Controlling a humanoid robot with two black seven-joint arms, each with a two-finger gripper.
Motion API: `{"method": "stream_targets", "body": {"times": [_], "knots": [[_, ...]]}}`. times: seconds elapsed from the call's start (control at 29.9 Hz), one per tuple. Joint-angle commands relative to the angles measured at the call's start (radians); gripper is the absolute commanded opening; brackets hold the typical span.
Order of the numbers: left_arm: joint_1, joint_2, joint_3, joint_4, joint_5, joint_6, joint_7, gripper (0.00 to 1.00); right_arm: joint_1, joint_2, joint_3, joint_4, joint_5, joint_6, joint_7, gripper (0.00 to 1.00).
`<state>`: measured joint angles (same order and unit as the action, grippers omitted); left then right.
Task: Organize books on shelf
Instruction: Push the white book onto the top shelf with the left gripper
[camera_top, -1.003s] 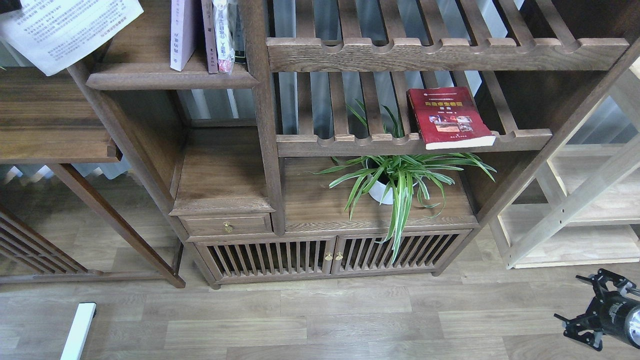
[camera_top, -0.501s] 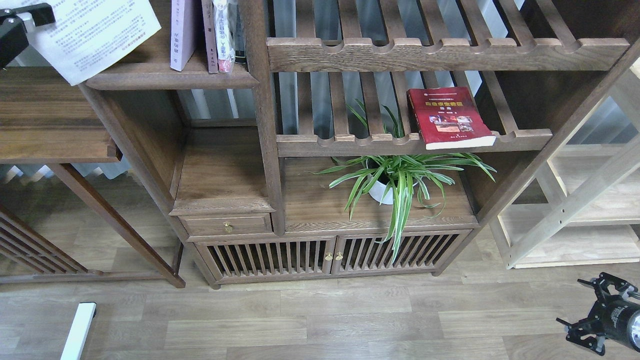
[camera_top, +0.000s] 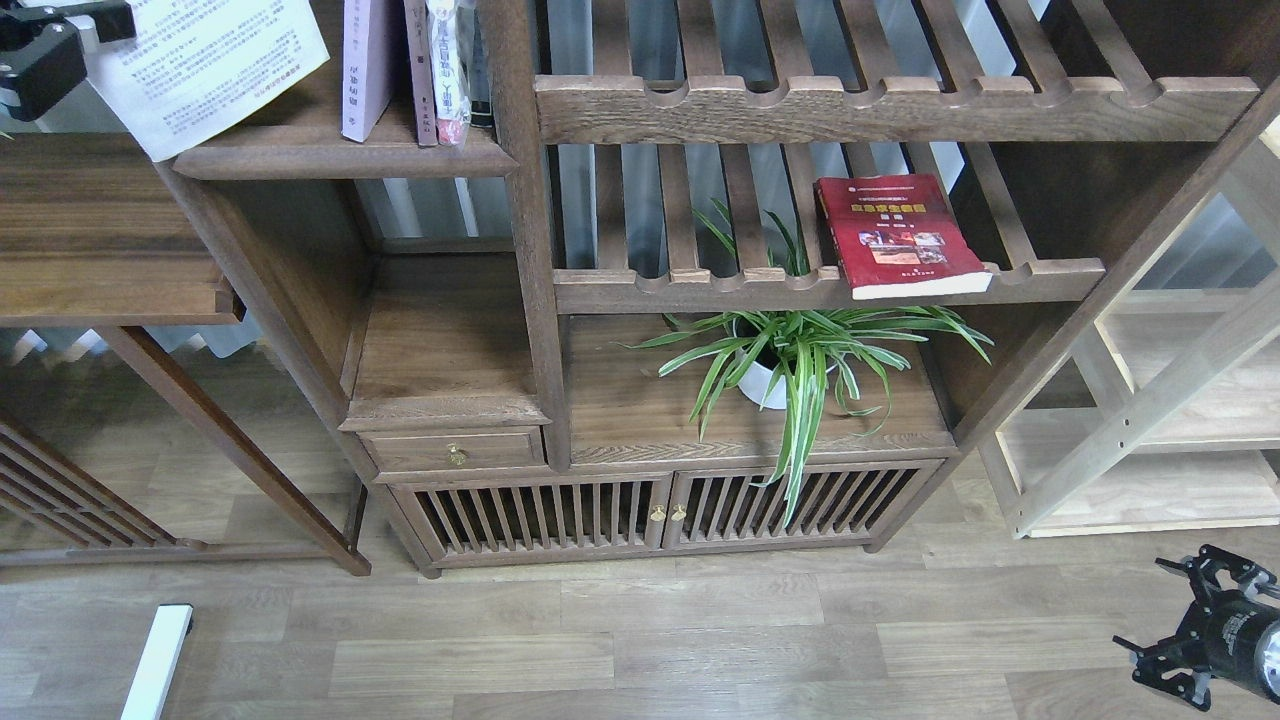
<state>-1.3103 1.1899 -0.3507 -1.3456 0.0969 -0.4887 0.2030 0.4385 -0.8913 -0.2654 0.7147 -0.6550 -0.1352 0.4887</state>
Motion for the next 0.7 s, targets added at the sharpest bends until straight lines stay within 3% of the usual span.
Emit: {"method": "stream_targets", "body": {"times": [0.0,0.67], "knots": [[-0.027,-0.01,0.03,0.002,-0.002,0.0,0.015,0.0,-0.001,0.0,0.0,0.0,0.0,0.0,0.0,1.0],[-0.059,-0.087,0.032,0.062,0.0,0.208,0.059,0.0,-0.014,0.0,0.0,0.002,0.0,-0.001,0.0,1.0]]}}
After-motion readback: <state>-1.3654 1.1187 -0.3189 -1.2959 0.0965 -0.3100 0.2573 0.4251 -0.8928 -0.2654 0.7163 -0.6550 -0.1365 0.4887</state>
